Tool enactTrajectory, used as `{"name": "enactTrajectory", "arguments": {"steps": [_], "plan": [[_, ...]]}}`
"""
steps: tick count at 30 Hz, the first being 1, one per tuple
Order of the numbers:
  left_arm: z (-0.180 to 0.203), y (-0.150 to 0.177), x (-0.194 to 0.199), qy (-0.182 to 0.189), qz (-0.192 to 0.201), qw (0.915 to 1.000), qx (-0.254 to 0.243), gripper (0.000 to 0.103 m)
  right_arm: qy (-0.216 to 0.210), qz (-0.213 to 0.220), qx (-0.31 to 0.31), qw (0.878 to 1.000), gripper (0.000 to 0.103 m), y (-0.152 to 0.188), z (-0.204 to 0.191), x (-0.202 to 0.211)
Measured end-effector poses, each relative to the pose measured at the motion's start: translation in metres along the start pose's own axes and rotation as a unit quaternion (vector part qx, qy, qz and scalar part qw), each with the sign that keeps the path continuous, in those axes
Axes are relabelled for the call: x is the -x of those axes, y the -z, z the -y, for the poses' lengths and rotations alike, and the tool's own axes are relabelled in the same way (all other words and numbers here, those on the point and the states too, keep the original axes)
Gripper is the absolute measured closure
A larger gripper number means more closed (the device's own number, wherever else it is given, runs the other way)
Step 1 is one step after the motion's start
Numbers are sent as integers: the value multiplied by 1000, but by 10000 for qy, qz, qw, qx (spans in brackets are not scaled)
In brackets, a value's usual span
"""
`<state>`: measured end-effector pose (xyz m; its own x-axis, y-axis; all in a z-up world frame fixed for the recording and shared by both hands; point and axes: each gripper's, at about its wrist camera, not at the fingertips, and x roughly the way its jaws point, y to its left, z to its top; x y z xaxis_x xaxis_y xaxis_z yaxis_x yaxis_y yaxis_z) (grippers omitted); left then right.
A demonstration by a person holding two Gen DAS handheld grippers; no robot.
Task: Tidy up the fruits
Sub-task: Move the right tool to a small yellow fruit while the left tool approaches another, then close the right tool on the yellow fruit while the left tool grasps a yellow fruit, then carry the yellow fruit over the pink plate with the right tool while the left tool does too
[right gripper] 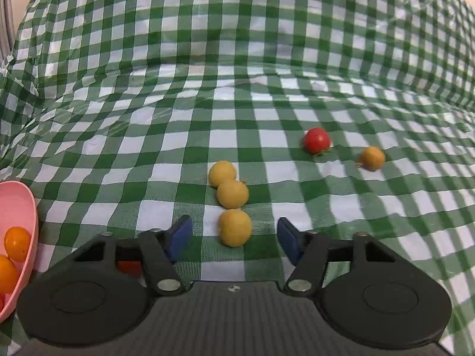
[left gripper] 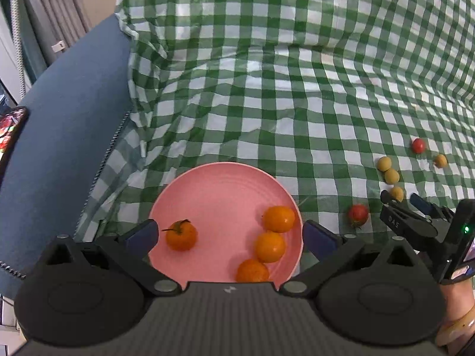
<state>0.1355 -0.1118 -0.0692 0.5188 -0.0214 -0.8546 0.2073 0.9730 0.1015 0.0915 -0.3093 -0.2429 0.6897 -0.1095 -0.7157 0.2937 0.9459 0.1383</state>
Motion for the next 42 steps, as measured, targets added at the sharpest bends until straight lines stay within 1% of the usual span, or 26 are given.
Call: {"name": "enactTrajectory", "arguments": {"steps": [1,2,4,6,8,10,12,13,15,17,19,22,25,26,27,28,29,30,32,35,39,42], "plan": [[4,-2,-3,0,-10,10000,-38,0,20,-82,-2,10000,66,0,-1,-5],[8,-3,-5,-4,-6,10000,-71,0,57,-183,-30,9998,77,-1,1,-8],[19,-8,-9,3,60,9999,-126,0,58,-206,-160,9996,77,-3,8,-5],[32,-14,-15,71,129,9997,-215,0,85,-107,-372,9992,77,-7,19,0],[53,-24,-25,206,159,9989,-380,0,318,43,-454,9985,77,-11,31,5],[77,-35,-38,463,102,9977,-482,0,637,100,-518,9966,77,-13,48,9],[104,-46,-54,769,5,9955,-549,0,884,52,-676,9938,77,-14,66,8],[121,-50,-63,886,-51,9941,-617,0,1037,-26,-774,9916,77,-14,75,7],[149,-54,-82,1064,-128,9907,-843,0,1210,-215,-979,9876,77,-12,90,1],[177,-53,-99,1054,-194,9878,-1125,0,1250,-429,-1202,9839,77,-9,100,-4],[197,-52,-115,1070,-309,9852,-1299,0,1195,-537,-1328,9824,77,-7,106,-13],[211,-55,-133,1077,-365,9857,-1243,0,1208,-520,-1222,9838,77,-4,104,-12],[216,-58,-142,1077,-473,9878,-1025,0,1228,-507,-1190,9840,77,-4,103,-14],[218,-60,-144,1148,-510,9874,-968,6,1240,-502,-1170,9841,77,-3,102,-15],[217,-61,-146,1263,-547,9861,-927,25,1246,-498,-1153,9842,77,-3,102,-15],[217,-63,-149,1347,-626,9846,-924,39,1252,-494,-1148,9842,77,-5,103,-16],[218,-64,-151,1449,-757,9822,-927,65,1259,-489,-1150,9841,77,-5,103,-17],[216,-65,-153,1485,-896,9809,-884,74,1262,-487,-1141,9842,77,-5,101,-13],[213,-62,-149,1436,-873,9816,-911,74,1265,-482,-1111,9845,77,-7,101,-13],[205,-62,-138,1511,-755,9816,-894,74,1269,-393,-1153,9844,77,-10,101,-11],[177,-61,-105,1642,-481,9831,-654,74,1206,-10,-1197,9855,77,-15,99,0],[146,-50,-78,1728,-340,9830,-509,74,1052,197,-1115,9880,77,-19,90,7]]}}
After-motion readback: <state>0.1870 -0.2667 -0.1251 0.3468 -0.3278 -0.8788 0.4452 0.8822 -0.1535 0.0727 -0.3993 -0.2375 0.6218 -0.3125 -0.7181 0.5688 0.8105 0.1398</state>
